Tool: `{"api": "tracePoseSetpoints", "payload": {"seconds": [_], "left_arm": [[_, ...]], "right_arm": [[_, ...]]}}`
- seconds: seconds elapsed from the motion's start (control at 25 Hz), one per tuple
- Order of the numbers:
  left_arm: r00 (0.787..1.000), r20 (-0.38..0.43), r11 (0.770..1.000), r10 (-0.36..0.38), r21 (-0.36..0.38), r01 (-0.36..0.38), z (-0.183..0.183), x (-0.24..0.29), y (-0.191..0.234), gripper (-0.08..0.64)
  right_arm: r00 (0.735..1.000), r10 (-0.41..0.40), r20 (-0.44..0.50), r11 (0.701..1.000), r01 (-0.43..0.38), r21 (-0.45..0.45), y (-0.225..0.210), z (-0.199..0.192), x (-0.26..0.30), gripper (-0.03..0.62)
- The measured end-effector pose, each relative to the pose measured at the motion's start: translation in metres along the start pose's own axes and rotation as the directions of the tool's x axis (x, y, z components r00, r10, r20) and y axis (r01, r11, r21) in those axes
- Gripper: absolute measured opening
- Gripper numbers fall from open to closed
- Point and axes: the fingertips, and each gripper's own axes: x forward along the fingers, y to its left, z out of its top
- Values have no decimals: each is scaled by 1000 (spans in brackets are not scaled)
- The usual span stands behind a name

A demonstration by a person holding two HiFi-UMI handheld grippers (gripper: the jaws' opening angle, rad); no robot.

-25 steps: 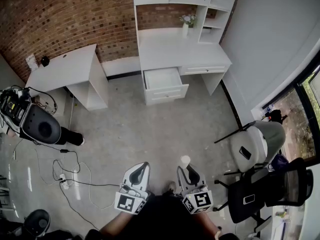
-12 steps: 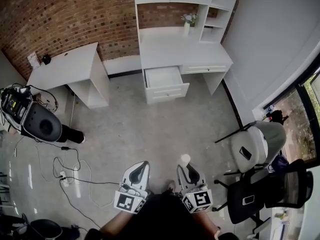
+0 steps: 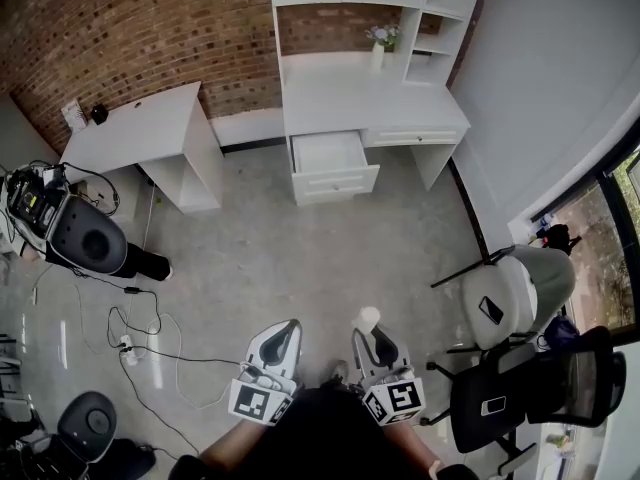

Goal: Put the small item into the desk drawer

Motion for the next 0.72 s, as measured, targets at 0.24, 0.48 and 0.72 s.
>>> {"api": "tracePoseSetpoints", "payload": {"seconds": [0.24, 0.48, 0.72], "left_arm": [[999, -11, 999, 42, 24, -41, -3, 10, -15, 23], [997, -13, 997, 76, 20, -76, -5, 22, -8, 23], [998, -19, 998, 57, -18, -58, -15, 52, 28, 23]], "right_arm": [[999, 40, 1, 999, -40, 6, -23, 1, -6, 138], [998, 62, -16, 998, -62, -14, -40, 1, 12, 138], [999, 24, -33, 1000, -24, -18, -48, -2, 53, 138]]}}
